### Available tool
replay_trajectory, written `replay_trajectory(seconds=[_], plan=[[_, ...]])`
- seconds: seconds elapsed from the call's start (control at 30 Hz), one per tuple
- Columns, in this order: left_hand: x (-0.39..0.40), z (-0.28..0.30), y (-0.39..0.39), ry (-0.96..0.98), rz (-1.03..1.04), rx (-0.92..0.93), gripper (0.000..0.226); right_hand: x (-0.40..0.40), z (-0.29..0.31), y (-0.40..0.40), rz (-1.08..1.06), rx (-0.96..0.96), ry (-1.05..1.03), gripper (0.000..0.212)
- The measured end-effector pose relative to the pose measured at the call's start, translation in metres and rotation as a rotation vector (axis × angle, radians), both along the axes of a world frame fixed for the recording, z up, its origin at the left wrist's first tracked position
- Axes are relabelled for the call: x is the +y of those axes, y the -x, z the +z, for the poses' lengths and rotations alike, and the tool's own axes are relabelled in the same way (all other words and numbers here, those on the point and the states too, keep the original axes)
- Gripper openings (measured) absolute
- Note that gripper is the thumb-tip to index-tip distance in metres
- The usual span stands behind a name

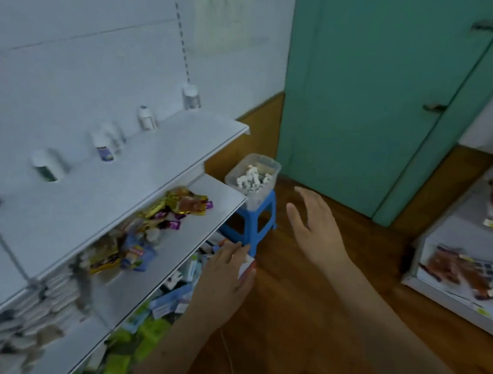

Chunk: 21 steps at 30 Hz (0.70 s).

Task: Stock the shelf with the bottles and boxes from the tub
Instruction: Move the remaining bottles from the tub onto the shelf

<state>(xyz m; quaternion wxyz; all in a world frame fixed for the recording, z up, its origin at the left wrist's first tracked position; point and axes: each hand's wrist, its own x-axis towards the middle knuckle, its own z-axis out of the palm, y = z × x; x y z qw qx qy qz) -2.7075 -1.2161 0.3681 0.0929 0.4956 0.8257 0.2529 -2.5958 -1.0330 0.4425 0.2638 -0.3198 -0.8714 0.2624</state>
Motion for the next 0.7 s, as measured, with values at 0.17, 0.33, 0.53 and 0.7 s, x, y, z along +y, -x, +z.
replay_trajectory(seconds=[0.17,0.33,0.53,0.7], plan=[[0.068,-0.002,-0.001,0.013,-0.026,-0.004,0.062,0.069,-0.003,-0.008,-0.027,-0.023,0.011,0.053],[0.145,-0.009,0.025,-0.011,-0.056,-0.069,0.061,0.142,-0.011,0.012,-0.041,-0.048,0.018,0.054],[0.261,-0.042,0.094,-0.011,-0.053,-0.105,0.067,0.25,-0.02,0.076,-0.031,-0.093,0.046,0.055],[0.347,-0.04,0.158,-0.018,0.002,-0.18,0.05,0.339,-0.011,0.152,0.043,-0.179,0.091,0.055]])
